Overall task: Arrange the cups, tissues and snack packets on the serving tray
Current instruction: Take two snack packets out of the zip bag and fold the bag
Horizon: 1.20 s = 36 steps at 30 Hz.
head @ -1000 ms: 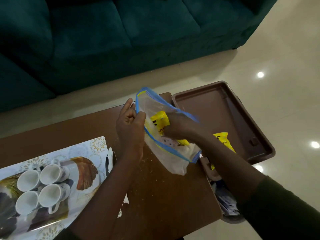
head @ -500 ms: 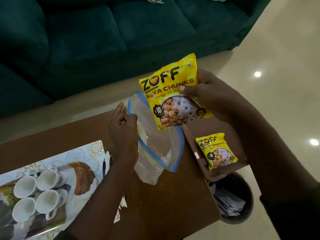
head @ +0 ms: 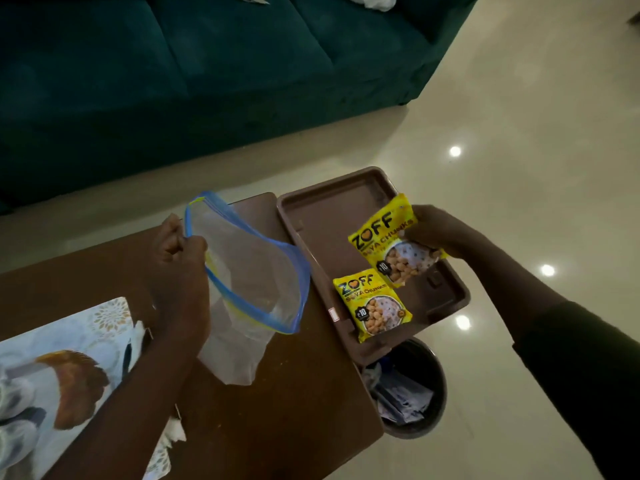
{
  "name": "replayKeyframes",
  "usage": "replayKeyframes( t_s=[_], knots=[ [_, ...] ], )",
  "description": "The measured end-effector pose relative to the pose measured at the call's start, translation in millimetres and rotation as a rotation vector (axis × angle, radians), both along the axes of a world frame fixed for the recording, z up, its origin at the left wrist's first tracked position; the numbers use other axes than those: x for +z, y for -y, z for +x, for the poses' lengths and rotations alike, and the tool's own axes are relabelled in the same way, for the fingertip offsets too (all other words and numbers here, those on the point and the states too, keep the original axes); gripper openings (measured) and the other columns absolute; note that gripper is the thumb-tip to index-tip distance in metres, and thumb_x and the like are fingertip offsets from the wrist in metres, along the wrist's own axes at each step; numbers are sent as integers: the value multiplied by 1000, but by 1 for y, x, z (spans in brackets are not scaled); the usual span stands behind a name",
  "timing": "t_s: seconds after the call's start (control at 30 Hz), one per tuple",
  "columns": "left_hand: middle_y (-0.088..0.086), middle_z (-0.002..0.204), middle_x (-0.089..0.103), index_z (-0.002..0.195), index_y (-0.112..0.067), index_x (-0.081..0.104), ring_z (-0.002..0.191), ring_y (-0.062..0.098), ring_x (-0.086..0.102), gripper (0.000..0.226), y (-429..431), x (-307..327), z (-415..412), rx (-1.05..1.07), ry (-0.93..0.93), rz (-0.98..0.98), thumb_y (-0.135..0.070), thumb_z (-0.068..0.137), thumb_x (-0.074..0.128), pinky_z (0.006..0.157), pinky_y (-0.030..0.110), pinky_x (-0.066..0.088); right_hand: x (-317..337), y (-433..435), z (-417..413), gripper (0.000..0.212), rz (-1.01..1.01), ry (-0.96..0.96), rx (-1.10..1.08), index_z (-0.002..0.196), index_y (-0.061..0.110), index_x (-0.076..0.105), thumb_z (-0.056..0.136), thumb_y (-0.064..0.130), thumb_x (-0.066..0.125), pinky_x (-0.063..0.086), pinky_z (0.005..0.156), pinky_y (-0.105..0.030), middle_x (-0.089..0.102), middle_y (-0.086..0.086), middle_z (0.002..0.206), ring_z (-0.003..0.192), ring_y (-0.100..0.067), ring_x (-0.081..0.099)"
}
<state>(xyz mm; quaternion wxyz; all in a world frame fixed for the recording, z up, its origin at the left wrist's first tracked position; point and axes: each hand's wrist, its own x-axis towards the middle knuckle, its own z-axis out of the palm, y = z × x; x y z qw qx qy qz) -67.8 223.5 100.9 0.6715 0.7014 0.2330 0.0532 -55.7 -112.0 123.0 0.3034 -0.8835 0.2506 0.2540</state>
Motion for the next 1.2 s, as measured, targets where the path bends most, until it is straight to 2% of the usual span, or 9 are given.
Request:
replayKeyframes(
  t_s=[0.07,0.23,0.33,0.4,0.57,0.7,0.9,1.07,1.2],
  knots=[
    [10,143,55,106,-15,71,129,29,54,29,6,-3,1,-24,-10,15,-7,88,49,87,27,47,-19,21,-11,43,-64,-53,-4,127,-1,54,86,5,62,47,100,-47,58,-27,129,118,-40,57],
    [-1,144,55,71,-26,62,129,21,54,29,15,-2,5,-29,-26,27,-6,87,50,86,23,46,-63,56,-36,29,-24,-100,-88,115,-8,58,88,3,59,50,92,-48,62,-25,123,107,-38,61],
    [-5,145,53,95,-13,71,126,15,56,24,15,-5,7,-26,-41,29,-6,89,49,77,12,49,-85,65,-42,18,-1,-135,-112,107,1,60,89,4,58,53,74,-35,64,-21,114,89,-29,63],
    [-5,146,53,120,-6,67,121,11,58,35,16,-7,6,-28,-44,44,-7,90,49,70,7,50,-100,70,-42,31,-22,-144,-74,118,-1,59,88,7,60,51,91,-41,63,-22,122,107,-35,61],
    [9,142,56,115,-17,66,125,26,58,32,23,-7,6,-40,-85,35,-9,91,47,97,39,50,-115,69,-43,46,-243,-58,-7,115,1,57,78,19,76,45,88,-39,64,-25,119,113,-41,58],
    [5,107,65,81,-30,62,83,7,62,32,31,2,3,-91,-21,30,-4,91,45,77,30,49,-126,73,-53,47,-283,14,17,114,-1,55,75,15,77,47,83,-39,64,-25,117,110,-41,59],
    [4,143,55,102,-25,63,123,18,57,27,32,1,4,-46,-29,48,-5,92,48,84,20,49,-129,76,-53,44,-345,35,89,111,-2,55,75,14,76,46,81,-38,62,-25,115,109,-40,57],
    [-11,117,66,73,-35,59,102,8,62,36,29,7,0,-43,-16,-15,-5,90,48,87,34,50,-102,37,-51,42,-295,299,106,119,6,55,78,7,65,41,82,-33,57,-18,120,110,-35,55],
    [4,143,56,83,-25,68,129,27,55,27,21,5,0,-42,-59,-25,-7,89,49,104,47,49,-74,-35,-81,46,-53,584,144,118,14,57,74,5,67,49,88,-36,59,-1,115,102,-19,58]
  ],
)
